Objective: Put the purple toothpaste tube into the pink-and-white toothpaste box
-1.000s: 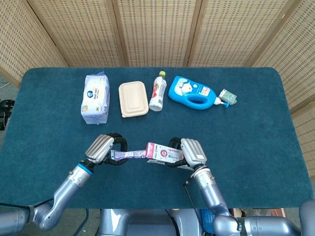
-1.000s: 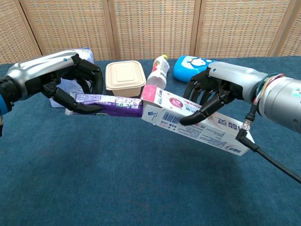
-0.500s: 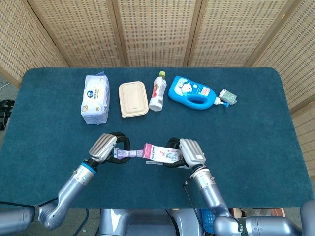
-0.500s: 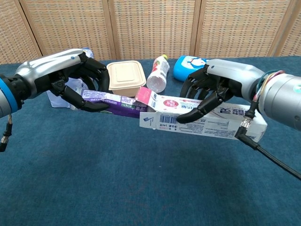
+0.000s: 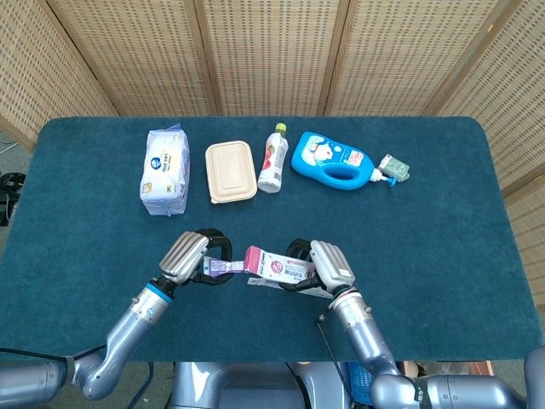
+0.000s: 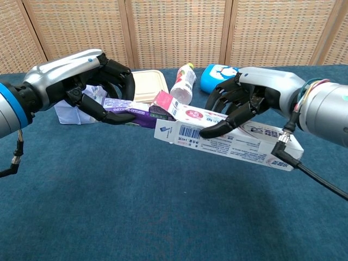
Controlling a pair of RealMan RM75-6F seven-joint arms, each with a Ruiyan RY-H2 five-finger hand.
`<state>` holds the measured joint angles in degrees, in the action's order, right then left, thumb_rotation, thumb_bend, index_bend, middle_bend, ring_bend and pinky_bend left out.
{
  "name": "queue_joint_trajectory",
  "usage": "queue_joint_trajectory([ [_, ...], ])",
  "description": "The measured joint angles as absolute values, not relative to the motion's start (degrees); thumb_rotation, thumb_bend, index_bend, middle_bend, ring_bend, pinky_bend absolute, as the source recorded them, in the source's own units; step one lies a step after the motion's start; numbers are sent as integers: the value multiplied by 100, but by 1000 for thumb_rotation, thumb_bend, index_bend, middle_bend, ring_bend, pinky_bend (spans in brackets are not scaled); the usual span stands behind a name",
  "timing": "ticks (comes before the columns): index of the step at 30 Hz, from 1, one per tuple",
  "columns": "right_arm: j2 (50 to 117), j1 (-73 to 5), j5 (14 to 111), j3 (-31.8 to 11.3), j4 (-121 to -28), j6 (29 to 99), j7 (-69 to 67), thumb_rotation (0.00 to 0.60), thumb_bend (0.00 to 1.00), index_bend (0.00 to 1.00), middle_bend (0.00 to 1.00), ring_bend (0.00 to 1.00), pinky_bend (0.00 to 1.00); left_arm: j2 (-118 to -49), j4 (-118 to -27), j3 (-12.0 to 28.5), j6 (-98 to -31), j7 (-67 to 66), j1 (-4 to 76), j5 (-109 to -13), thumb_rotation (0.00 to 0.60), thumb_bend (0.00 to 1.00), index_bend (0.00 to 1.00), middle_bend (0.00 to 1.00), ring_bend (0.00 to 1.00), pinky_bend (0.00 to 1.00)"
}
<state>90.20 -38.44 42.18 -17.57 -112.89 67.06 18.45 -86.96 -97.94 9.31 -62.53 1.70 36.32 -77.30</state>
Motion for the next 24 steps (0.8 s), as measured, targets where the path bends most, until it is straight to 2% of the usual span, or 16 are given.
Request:
queue_joint_trajectory([
  [7,8926,-3819,3963,-1892,-11415,6519,1472,600,3,622,528,460,480,-8746,-9757,928,-6285,240,3628,-7771,600,415,831,620,360,386],
  [14,8710,-3788,3500,-2132,-11567,6045,827,600,11,624,530,462,483,-8841,-9663,934,-6361,316,3607,-7815,600,417,830,620,360,384],
  [24,8499,-3829,3375,-2190,-11661,5737,386,600,17,624,531,462,483,-9050,-9629,982,-6424,300,3614,-7775,600,416,830,618,355,373],
])
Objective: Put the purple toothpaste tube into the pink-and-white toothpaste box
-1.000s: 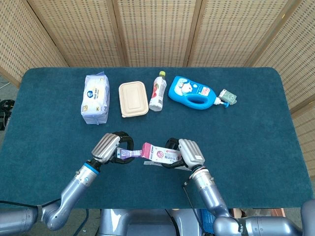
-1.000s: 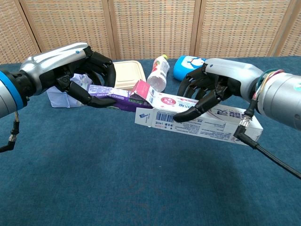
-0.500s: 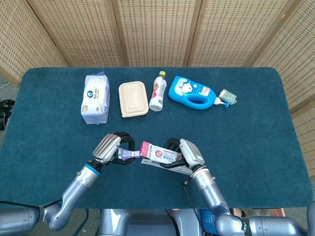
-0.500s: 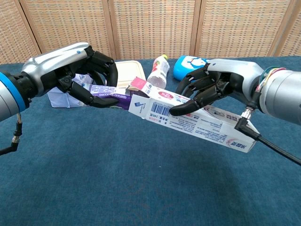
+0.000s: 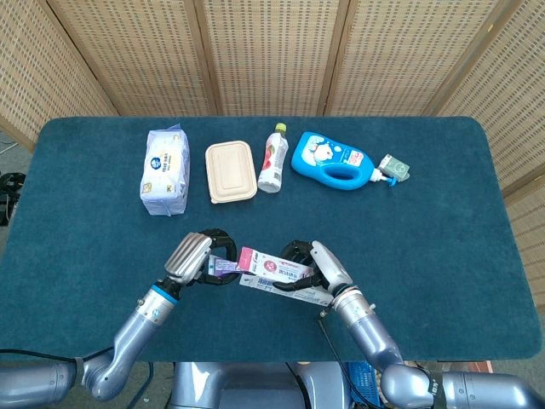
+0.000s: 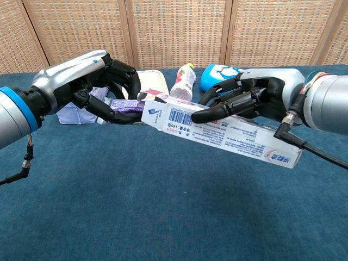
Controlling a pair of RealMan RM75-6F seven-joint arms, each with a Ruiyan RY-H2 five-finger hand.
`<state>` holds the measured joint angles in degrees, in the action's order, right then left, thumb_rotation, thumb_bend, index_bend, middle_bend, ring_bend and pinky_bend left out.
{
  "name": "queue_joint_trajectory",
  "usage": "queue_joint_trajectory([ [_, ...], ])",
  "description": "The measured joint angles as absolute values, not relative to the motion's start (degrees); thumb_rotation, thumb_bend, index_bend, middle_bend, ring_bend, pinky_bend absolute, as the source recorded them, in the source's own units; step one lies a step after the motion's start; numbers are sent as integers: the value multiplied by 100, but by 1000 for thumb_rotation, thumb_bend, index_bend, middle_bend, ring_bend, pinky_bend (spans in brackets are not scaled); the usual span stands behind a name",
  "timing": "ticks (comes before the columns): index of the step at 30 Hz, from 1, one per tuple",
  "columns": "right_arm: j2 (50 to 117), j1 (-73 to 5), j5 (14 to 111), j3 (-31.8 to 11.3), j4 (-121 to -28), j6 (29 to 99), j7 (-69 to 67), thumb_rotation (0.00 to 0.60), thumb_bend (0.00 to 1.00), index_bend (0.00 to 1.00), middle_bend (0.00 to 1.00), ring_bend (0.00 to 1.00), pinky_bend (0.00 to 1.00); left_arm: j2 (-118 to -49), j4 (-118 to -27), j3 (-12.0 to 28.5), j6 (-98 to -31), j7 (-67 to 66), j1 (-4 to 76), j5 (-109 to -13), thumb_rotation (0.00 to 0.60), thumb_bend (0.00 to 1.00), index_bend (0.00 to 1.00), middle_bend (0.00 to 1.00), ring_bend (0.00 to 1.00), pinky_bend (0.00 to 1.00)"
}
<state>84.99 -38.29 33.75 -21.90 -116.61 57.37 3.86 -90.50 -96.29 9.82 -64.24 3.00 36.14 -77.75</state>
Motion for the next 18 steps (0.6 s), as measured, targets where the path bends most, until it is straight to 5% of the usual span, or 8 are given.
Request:
queue_joint_trajectory([
  [18,8400,-3934,3372,-2120,-11730,5617,19,600,13,624,531,463,484,-9241,-9789,1018,-6454,126,3660,-7754,600,402,784,574,308,330],
])
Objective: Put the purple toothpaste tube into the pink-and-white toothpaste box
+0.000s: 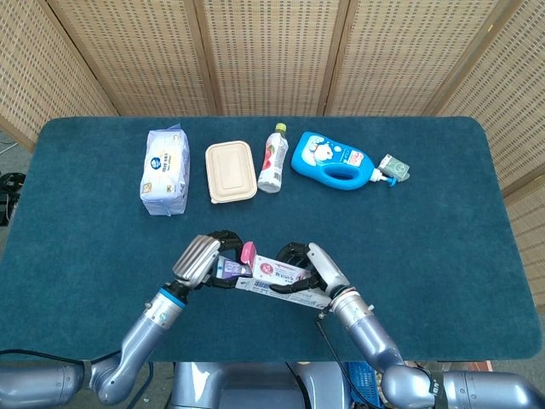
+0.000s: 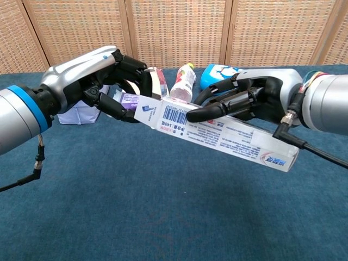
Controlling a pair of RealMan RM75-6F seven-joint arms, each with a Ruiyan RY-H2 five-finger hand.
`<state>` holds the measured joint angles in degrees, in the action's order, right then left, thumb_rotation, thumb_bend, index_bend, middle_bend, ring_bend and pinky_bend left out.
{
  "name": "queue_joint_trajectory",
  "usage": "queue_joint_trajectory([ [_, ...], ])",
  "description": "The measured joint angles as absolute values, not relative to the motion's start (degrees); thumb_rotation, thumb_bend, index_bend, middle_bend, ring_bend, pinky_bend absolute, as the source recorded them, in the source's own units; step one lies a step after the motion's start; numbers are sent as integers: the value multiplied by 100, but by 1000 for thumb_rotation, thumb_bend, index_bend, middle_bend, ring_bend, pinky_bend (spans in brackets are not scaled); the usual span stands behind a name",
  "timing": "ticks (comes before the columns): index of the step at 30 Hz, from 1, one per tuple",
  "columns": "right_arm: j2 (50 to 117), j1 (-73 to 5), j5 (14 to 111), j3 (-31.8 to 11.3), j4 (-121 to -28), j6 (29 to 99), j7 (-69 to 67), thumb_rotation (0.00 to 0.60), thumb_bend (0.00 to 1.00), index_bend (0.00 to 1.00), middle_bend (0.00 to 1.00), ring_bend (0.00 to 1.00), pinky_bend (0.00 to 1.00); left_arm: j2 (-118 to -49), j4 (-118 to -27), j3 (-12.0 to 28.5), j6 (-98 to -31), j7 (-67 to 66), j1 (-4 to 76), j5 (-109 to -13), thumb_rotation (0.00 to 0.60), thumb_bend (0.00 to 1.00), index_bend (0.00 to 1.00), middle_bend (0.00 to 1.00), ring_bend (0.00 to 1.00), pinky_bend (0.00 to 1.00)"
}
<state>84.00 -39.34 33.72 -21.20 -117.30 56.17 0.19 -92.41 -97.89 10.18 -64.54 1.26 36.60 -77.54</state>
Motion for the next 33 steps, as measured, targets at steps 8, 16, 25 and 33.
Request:
queue_joint_trajectory([
  [8,8340,-3962,3331,-2131,-11725,5529,-185,600,13,624,531,462,484,-9210,-9720,953,-6368,286,3688,-7881,600,204,528,305,87,24],
  [16,8285,-3957,3207,-2196,-11741,5404,-483,600,14,624,533,465,485,-9122,-9701,1011,-6390,465,3703,-7935,600,140,415,188,6,0],
  [25,8032,-3854,2846,-2510,-11746,4818,-1393,600,23,629,538,469,489,-8979,-9792,1064,-6568,705,3641,-8087,600,140,395,168,0,0],
  [33,7859,-3677,2849,-2692,-11636,4481,-1957,600,23,630,538,469,489,-8760,-9843,1028,-6852,851,3516,-8364,600,140,396,168,0,0],
])
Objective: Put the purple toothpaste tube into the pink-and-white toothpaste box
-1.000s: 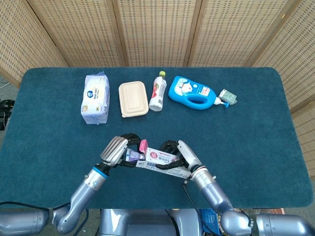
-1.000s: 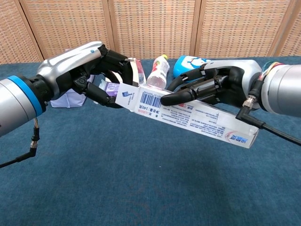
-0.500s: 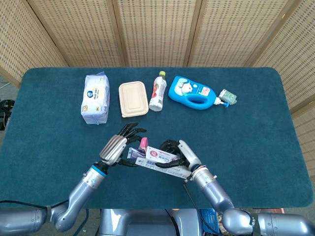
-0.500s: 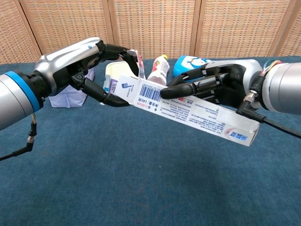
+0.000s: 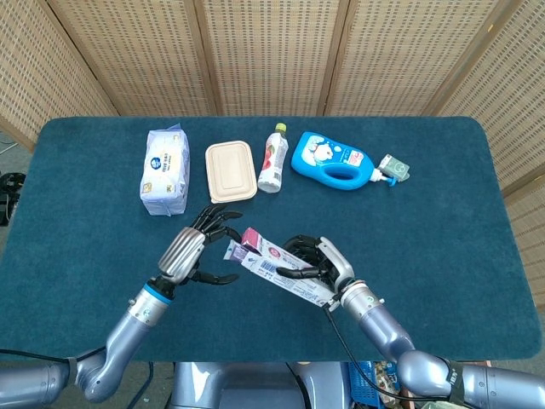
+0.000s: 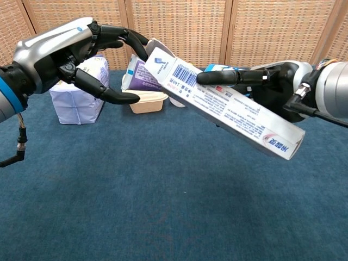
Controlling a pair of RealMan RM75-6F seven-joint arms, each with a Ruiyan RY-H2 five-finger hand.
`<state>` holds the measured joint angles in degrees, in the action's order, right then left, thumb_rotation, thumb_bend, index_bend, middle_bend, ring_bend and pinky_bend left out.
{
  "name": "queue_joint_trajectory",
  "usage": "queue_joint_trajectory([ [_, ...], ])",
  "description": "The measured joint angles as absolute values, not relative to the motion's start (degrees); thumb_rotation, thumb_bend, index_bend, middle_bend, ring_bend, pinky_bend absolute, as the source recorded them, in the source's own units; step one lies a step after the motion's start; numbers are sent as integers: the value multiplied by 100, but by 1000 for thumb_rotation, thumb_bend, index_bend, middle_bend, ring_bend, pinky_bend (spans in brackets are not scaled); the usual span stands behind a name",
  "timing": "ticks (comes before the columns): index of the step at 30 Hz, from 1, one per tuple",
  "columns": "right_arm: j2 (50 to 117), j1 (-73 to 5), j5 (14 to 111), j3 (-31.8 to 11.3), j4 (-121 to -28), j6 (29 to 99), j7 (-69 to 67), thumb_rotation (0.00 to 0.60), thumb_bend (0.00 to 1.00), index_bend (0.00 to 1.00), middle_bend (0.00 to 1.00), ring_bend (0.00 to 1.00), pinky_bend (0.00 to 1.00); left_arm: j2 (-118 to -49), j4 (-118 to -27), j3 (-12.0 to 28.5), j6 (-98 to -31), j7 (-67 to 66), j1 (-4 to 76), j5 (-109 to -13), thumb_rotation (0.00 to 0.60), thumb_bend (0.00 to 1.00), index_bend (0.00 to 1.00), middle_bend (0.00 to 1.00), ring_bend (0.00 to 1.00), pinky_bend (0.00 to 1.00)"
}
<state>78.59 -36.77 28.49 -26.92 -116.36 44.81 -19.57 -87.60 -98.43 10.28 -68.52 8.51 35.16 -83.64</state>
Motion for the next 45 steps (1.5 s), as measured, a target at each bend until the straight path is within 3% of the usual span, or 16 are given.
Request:
queue_joint_trajectory([
  [13,7699,-3043,3106,-3198,-11126,3519,-3493,600,21,630,538,470,489,-8376,-9944,1031,-7334,1372,3288,-8706,600,139,396,169,0,0],
  [27,7777,-2414,3961,-3577,-10772,3159,-4394,600,22,631,539,471,489,-8105,-9925,919,-7695,1214,3040,-8899,600,134,403,168,0,0],
  [37,8090,-1652,4669,-4348,-10580,2581,-5996,600,22,636,545,474,489,-8068,-9864,904,-7819,1399,2979,-8992,600,133,403,168,2,0],
  [45,8587,-1171,5448,-4870,-10478,2526,-6908,600,21,639,546,475,492,-8081,-9839,926,-7804,1362,2994,-8988,600,133,410,168,6,0],
])
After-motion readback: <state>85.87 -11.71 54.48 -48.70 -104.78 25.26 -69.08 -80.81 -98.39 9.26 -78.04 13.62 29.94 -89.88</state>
